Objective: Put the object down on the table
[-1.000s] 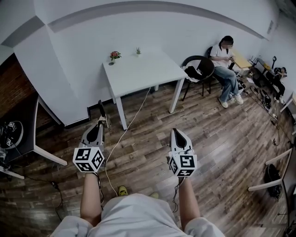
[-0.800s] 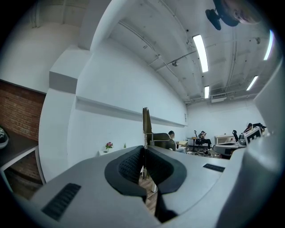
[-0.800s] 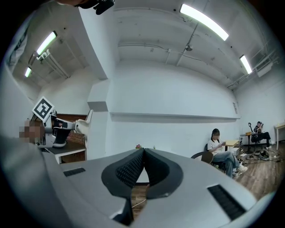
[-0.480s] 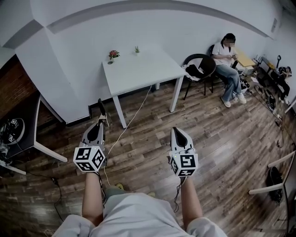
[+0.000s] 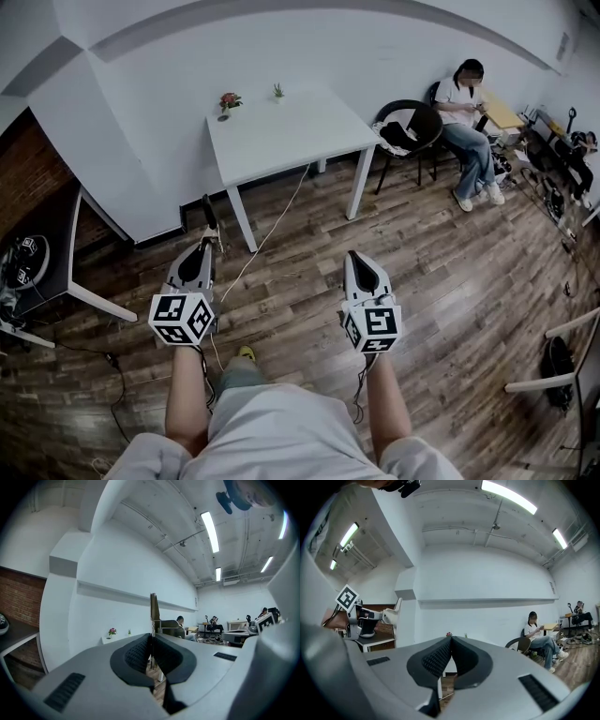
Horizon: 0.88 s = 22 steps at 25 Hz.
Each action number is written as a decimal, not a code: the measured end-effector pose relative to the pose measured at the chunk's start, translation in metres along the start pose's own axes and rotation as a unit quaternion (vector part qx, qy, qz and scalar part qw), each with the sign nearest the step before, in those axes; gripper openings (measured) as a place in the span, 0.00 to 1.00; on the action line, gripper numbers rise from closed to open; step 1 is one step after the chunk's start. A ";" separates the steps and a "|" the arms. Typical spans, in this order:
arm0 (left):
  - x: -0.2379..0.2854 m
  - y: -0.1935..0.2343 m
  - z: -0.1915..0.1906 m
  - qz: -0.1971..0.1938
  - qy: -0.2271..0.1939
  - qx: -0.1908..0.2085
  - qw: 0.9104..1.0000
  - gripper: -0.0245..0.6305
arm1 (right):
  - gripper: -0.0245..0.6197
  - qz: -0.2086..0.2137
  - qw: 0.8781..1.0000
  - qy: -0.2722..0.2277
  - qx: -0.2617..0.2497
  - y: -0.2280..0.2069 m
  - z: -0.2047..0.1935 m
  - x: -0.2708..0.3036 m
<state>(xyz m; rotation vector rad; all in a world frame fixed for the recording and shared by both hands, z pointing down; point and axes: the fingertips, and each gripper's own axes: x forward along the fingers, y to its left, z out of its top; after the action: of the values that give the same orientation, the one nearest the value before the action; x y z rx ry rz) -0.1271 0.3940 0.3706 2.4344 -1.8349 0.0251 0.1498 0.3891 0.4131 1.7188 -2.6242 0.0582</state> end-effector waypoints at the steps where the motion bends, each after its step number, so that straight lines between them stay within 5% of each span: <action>1: 0.005 0.002 -0.001 -0.002 0.000 -0.001 1.000 0.07 | 0.05 0.000 1.000 0.001 0.000 0.000 -0.001 0.004; 22: 0.217 0.124 -0.008 -0.059 0.021 -0.040 0.997 0.07 | 0.05 -0.050 0.998 0.033 -0.015 -0.024 0.006 0.224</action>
<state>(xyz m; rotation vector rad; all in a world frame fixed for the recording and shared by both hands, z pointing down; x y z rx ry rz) -0.1858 0.1524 0.4014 2.4631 -1.6380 -0.0044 0.0821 0.1739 0.4134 1.8041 -2.4760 0.0739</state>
